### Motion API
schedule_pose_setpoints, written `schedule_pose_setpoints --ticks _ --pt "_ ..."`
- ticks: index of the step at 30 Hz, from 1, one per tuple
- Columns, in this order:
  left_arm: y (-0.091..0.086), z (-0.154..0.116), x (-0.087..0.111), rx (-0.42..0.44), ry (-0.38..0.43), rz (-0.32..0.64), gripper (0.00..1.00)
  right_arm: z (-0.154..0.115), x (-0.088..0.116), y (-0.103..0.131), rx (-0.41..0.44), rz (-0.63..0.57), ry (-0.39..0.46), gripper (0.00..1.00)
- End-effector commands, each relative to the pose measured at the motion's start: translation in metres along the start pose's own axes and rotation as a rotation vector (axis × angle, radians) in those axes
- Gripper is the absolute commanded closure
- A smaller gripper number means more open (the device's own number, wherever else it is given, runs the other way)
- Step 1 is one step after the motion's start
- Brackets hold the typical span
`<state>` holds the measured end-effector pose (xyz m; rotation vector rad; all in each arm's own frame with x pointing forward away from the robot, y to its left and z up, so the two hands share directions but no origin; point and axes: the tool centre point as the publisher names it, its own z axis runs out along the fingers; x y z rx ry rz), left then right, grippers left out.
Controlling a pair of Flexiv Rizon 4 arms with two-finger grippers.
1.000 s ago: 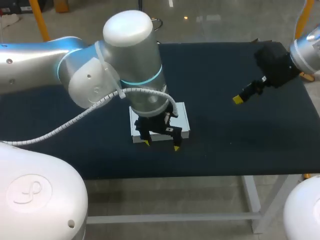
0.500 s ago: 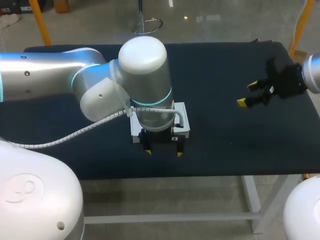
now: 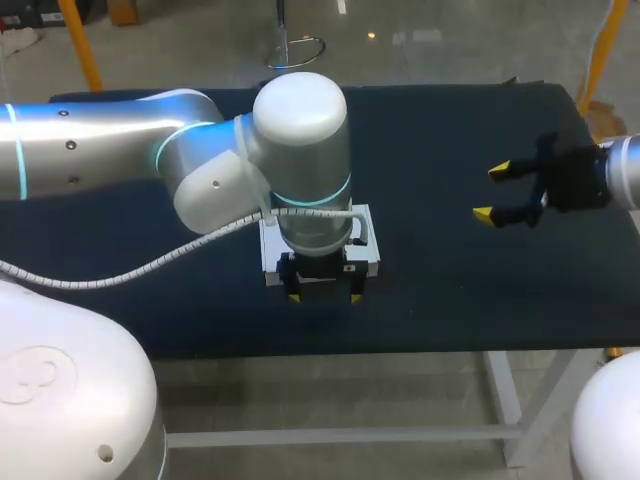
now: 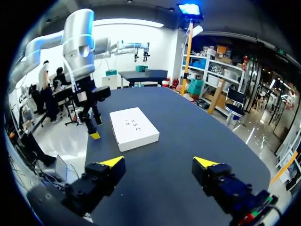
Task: Assemble the packaging by folding the flat box into shape, placing the metal phone stand inside, and closing the box properly
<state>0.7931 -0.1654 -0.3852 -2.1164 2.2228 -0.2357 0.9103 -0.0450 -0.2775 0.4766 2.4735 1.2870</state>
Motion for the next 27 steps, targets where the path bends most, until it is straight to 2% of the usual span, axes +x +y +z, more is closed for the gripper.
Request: schedule_pose_setpoints --ticks 1,11,27 --pt "-0.012 0.008 0.001 -0.017 -0.006 -0.005 0.0 0.004 -0.006 -0.002 -0.115 -0.014 0.012 0.0" --pt "-0.035 0.02 -0.008 -0.044 -0.014 -0.035 0.0 0.009 -0.011 -0.003 -0.141 -0.01 0.013 0.0" --pt "-0.073 0.024 -0.008 -0.015 -0.078 -0.104 0.0 0.009 -0.011 -0.003 -0.141 -0.01 0.013 0.0"
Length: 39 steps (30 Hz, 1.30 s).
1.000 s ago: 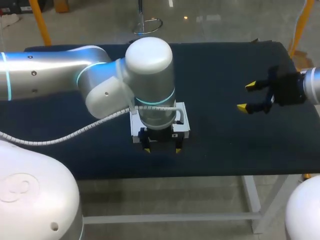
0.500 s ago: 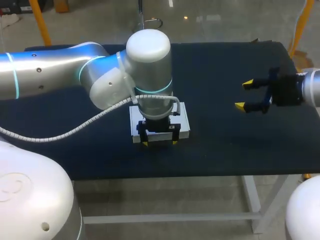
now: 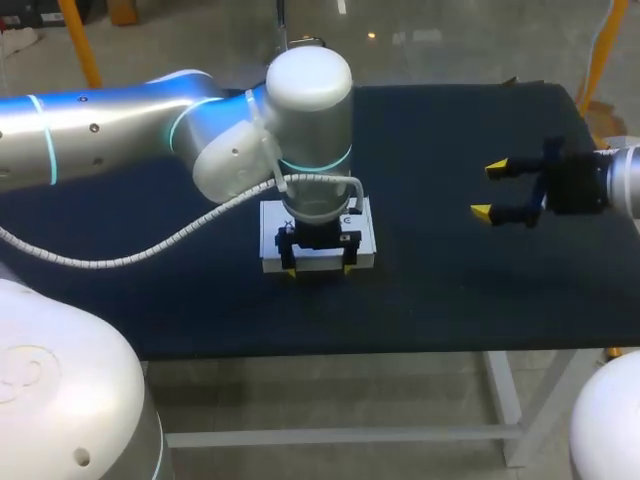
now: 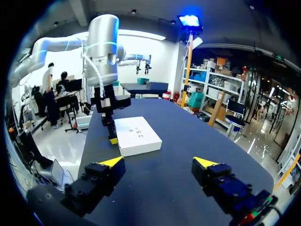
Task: Assemble the packaging by folding the flat box into shape, placing the metal phone stand inside, and closing the box properly
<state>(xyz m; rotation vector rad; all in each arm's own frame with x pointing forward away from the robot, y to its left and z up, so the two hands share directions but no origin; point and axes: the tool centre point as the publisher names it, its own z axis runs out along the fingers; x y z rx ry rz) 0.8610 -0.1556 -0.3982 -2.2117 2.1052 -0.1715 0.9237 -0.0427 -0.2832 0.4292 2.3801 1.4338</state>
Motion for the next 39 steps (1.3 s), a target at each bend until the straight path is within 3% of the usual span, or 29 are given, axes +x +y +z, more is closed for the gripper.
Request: schedule_pose_setpoints --ticks 1,19,39 --pt "-0.009 0.002 0.007 0.001 -0.031 -0.013 0.0 -0.001 -0.001 -0.002 -0.015 -0.001 0.005 0.0" --pt "-0.069 0.007 -0.001 -0.002 -0.026 -0.029 0.0 -0.001 -0.001 -0.002 -0.015 -0.001 0.005 0.0" --pt "-0.168 0.018 -0.022 -0.022 -0.022 -0.001 0.0 -0.001 -0.001 -0.002 -0.015 -0.001 0.005 0.0"
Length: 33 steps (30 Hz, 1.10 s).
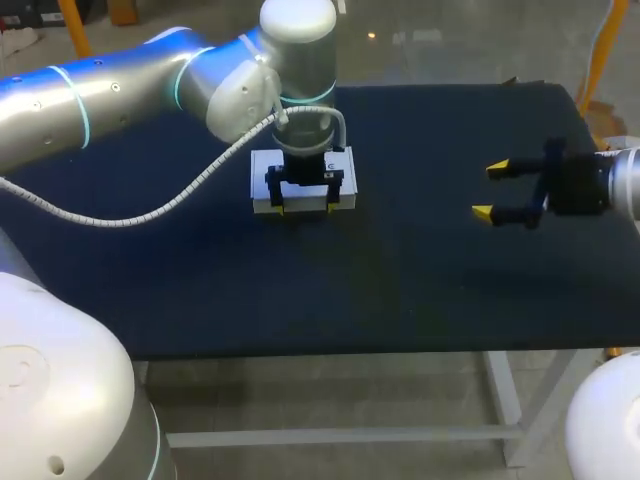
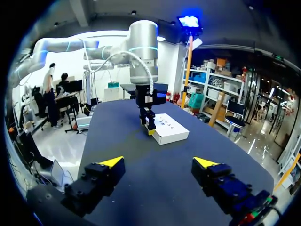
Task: Assemble the packaging by folding the flat box into shape, placing the metal phone stand inside, and closing the box properly
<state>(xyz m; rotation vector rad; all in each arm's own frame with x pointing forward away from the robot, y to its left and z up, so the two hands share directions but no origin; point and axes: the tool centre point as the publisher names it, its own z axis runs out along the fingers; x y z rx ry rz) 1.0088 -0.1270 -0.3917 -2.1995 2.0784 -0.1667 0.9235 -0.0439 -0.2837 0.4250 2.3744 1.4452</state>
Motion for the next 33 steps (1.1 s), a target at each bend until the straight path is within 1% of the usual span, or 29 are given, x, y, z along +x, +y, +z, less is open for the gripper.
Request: schedule_pose_setpoints --ticks 1,3,10,15,21,27,33 --pt "-0.023 0.006 -0.001 -0.041 0.0 0.007 0.0 -0.001 0.0 -0.001 -0.006 -0.001 0.002 0.0" --pt "-0.036 0.008 -0.005 -0.043 0.002 0.01 0.0 -0.001 0.0 -0.001 -0.006 -0.001 0.002 0.0" --pt "-0.071 0.017 -0.013 -0.058 0.019 0.022 0.0 -0.001 0.0 -0.001 -0.006 -0.001 0.002 0.0" --pt "-0.095 0.018 -0.018 -0.057 0.022 0.023 0.0 -0.001 0.0 -0.001 -0.006 -0.001 0.002 0.0" --pt "-0.122 0.019 -0.02 -0.053 0.01 0.033 0.0 -0.001 0.0 -0.001 -0.006 -0.001 0.002 0.0" --pt "-0.143 0.017 -0.02 -0.049 0.007 0.039 0.0 -0.001 0.0 -0.001 -0.006 -0.001 0.002 0.0" --pt "-0.158 0.019 -0.018 -0.058 0.014 0.046 0.0 -0.001 0.0 -0.001 -0.006 -0.001 0.002 0.0"
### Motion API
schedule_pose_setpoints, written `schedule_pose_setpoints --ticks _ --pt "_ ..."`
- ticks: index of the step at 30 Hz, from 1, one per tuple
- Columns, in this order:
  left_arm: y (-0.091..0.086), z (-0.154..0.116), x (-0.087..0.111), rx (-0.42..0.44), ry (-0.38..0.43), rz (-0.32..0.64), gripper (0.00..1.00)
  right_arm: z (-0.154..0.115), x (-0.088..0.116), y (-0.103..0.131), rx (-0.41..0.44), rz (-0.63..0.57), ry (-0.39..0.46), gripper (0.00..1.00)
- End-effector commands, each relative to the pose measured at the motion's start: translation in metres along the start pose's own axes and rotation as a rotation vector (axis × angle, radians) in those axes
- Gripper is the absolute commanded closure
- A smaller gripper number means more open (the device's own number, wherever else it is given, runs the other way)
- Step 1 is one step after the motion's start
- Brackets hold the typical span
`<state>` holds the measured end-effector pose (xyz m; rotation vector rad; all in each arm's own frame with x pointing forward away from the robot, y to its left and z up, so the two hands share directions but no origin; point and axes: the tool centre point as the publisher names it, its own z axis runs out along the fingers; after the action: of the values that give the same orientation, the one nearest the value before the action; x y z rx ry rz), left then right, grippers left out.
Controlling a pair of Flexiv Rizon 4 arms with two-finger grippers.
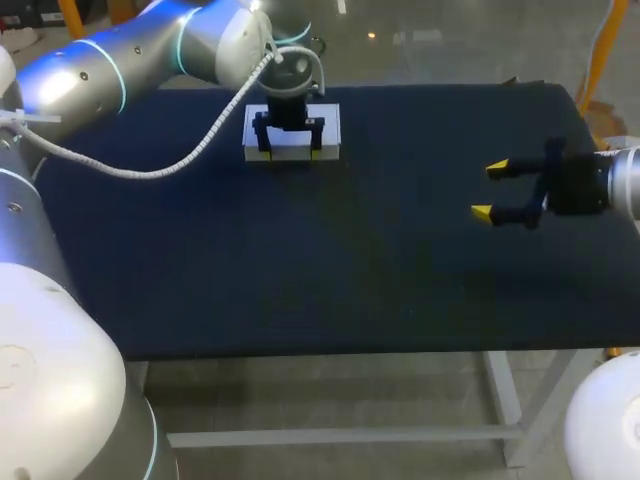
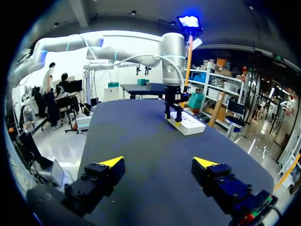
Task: Assemble the packaging by folding the flat box into shape, placing the metal phone stand inside, and closing the box properly
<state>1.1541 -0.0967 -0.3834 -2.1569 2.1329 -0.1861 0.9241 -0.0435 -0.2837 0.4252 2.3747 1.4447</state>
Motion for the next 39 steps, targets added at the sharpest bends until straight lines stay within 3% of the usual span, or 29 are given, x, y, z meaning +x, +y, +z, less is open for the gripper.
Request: schedule_pose_setpoints --ticks 1,7,10,17,21,28,32,39 --pt "-0.016 0.005 0.004 -0.065 0.003 0.003 0.0 -0.001 0.0 -0.001 -0.006 -0.001 0.002 0.0" --pt "-0.015 -0.003 0.004 -0.041 0.035 0.005 0.0 -0.001 0.0 -0.001 -0.006 -0.001 0.002 0.0" --pt "-0.001 -0.017 0.001 -0.002 0.053 0.022 0.0 -0.001 0.0 -0.001 -0.006 -0.001 0.002 0.0" --pt "0.039 -0.049 -0.009 0.2 0.167 0.157 0.0 -0.001 0.0 -0.001 -0.006 -0.001 0.002 0.0" --pt "0.062 -0.06 -0.018 0.297 0.215 0.176 0.0 -0.001 0.0 -0.001 -0.006 -0.001 0.002 0.0" --pt "0.095 -0.076 -0.034 0.367 0.399 0.25 0.0 -0.001 0.0 -0.001 -0.006 -0.001 0.002 0.0" --pt "0.115 -0.082 -0.035 0.423 0.453 0.304 0.0 -0.001 0.0 -0.001 -0.006 -0.001 0.002 0.0" --pt "0.134 -0.09 -0.05 0.522 0.537 0.405 0.0 -0.001 0.0 -0.001 -0.006 -0.001 0.002 0.0"
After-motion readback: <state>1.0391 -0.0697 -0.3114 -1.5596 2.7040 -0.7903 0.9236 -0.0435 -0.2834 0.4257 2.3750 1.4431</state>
